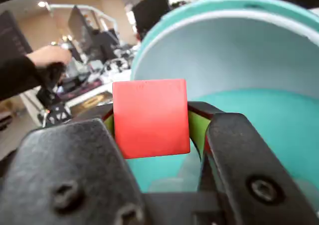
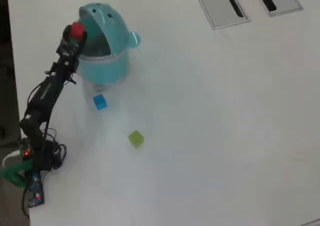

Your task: Grasp RGB lego blocks and put them in the bin one by one.

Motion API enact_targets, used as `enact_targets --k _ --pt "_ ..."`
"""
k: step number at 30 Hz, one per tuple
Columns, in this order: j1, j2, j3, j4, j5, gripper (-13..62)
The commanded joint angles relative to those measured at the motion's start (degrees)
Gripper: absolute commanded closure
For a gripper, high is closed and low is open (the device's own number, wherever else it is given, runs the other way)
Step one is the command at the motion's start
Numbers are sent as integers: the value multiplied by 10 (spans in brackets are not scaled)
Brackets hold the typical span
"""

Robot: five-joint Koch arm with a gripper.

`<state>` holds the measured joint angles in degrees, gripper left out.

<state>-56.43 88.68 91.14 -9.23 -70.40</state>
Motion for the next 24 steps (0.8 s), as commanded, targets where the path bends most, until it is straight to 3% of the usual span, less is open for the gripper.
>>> enact_targets --k 1,8,11,12,15,24 --pt "1 11 -62 -64 2 393" --pt "13 -41 -46 -113 18 387" --pt "22 -41 -41 -119 2 357" --pt "35 -47 -43 -114 -28 294" --pt "40 -47 -39 -113 -67 241" --pt "37 -21 11 -123 -109 207"
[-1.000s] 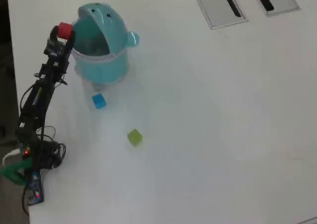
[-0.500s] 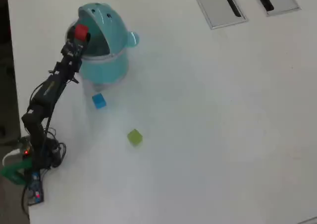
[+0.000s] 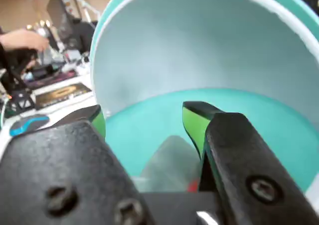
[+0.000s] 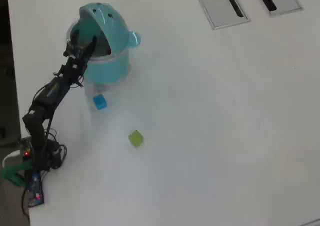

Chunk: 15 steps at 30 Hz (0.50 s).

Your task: Grasp RGB lego blocks and put them in the bin one by one.

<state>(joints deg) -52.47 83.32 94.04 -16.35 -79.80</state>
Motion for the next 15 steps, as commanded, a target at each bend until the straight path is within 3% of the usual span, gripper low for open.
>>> enact_targets --k 1,15 --pt "-3 40 -11 -53 -18 207" --pt "7 146 88 -52 -78 207"
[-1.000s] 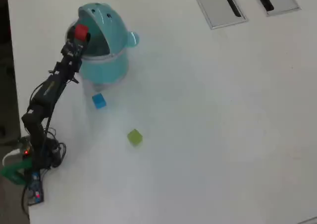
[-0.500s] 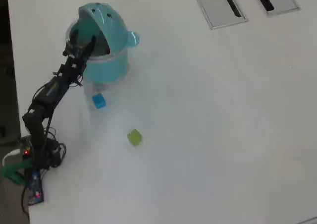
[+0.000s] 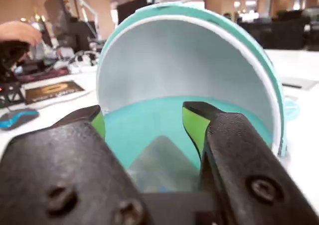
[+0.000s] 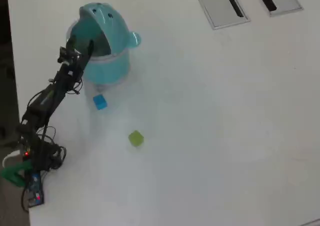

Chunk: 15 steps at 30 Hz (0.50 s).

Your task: Grasp RGB lego blocks and put them in the bin one by one.

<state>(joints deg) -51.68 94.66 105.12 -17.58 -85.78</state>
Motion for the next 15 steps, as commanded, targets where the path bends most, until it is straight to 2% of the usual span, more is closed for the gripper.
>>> enact_targets --k 1,15 --pt "-1 40 -18 -40 -19 208" --pt "29 195 134 1 -67 208"
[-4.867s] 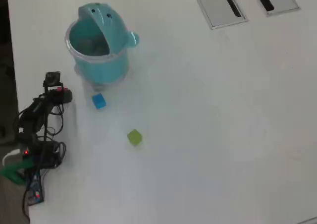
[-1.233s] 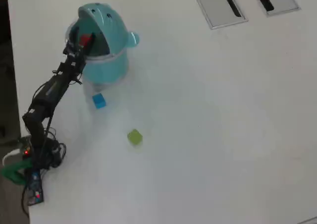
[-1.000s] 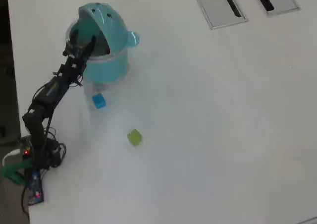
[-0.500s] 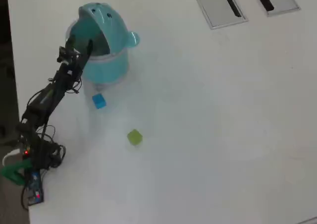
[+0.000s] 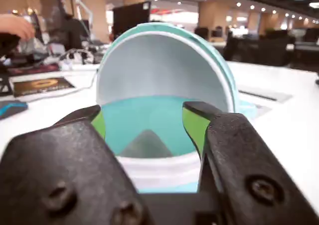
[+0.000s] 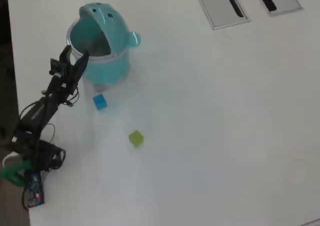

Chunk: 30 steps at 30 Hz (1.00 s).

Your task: Grasp RGB lego blocks and put them in the bin one by one.

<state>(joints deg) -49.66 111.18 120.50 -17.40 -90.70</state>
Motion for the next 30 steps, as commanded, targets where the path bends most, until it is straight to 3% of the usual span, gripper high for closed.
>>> enact_targets --k 1,16,30 --pt "12 40 -9 4 -18 208" --pt "134 173 68 184 -12 207" --pt "250 237 67 338 -10 157"
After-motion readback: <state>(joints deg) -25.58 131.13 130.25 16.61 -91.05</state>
